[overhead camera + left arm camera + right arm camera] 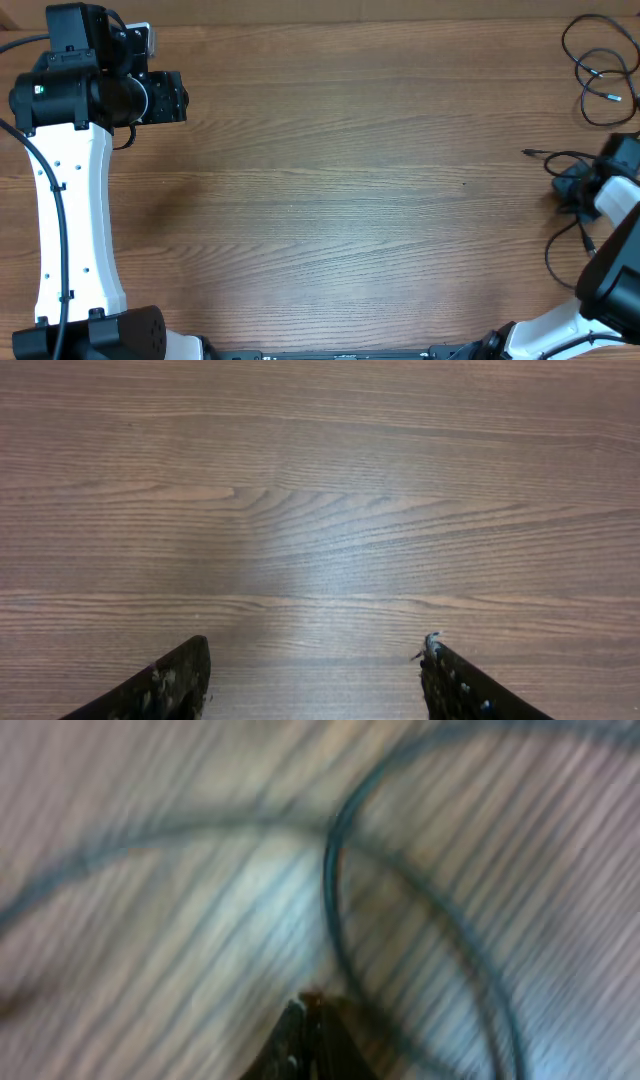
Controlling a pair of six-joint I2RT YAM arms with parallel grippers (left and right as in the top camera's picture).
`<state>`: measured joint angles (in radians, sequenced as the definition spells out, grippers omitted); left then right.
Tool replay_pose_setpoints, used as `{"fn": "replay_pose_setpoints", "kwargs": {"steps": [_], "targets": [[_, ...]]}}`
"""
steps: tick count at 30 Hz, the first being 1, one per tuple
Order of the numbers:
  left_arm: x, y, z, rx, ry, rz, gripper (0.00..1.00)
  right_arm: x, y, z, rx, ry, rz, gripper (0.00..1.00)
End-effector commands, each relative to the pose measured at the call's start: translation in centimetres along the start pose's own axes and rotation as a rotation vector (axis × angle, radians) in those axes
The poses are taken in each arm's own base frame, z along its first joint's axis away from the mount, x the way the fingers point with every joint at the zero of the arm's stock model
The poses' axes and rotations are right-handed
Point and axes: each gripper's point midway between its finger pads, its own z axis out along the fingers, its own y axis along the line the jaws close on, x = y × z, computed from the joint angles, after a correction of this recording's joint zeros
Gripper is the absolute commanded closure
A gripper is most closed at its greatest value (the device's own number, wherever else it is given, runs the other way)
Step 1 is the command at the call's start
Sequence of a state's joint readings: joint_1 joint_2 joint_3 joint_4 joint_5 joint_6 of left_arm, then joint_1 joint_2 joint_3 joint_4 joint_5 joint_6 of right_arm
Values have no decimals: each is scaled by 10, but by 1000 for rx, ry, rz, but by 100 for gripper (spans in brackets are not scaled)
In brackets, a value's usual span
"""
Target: Untangle cables
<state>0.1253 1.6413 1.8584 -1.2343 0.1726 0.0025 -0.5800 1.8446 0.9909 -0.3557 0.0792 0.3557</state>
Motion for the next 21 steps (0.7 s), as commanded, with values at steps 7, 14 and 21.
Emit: {"fn": "replay_pose_setpoints", "kwargs": {"steps": [7,14,21], "targets": [[5,0,2,10,24,-6,33,30,-81,47,116,150,102,96],[5,0,2,10,23,-7,33,17,-133,44,152,128,206,96],[4,0,2,10,18,-5,32,9,-141,44,105,111,258,96]]}}
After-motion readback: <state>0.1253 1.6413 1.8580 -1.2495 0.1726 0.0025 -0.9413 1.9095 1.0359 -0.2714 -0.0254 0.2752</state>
